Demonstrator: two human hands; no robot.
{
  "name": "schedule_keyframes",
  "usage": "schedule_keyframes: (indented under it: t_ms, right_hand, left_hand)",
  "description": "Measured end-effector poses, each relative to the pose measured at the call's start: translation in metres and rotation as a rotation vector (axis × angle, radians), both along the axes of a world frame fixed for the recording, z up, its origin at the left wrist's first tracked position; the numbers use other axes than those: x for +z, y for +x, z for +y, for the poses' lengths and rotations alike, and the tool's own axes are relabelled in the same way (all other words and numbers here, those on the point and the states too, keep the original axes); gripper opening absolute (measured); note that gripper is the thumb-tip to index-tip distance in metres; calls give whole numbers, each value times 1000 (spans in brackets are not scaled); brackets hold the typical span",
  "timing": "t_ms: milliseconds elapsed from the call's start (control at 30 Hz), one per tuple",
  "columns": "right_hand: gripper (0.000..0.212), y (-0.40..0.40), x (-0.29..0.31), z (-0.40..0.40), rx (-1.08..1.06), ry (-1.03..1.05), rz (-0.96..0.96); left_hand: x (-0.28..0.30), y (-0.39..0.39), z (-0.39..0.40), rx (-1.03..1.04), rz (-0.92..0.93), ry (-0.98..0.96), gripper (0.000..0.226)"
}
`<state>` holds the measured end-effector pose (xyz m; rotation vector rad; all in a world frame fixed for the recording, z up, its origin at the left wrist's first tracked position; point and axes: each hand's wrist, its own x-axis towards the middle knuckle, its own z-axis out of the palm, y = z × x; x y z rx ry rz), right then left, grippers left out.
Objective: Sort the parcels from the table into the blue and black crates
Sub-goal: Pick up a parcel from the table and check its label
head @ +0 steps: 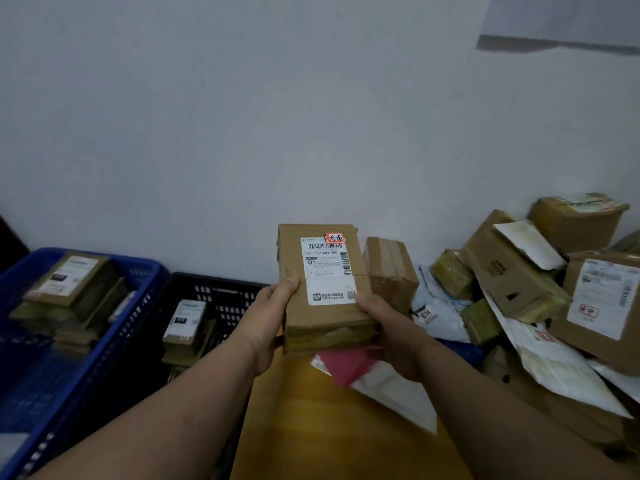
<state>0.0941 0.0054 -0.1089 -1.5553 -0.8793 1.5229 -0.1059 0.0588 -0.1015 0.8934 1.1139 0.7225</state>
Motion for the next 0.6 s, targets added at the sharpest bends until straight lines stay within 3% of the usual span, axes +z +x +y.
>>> schedule_keyframes:
  t_ms: [133,333,533,600]
  right_hand:
    - [37,-50,8,13,82,-30,-55]
    - [21,-154,4,37,91,-71,-98]
    - [59,-294,-34,64,286,-229,-49]
    - [62,-335,-46,68,311,-279,-28]
  left_hand:
    - [7,-51,-2,44,-14,-16,36]
    - [4,-161,9,133,13,-97,39]
    - [-15,-306,19,259,39,-203,48]
    - [-22,-345,19,297,83,-225,43]
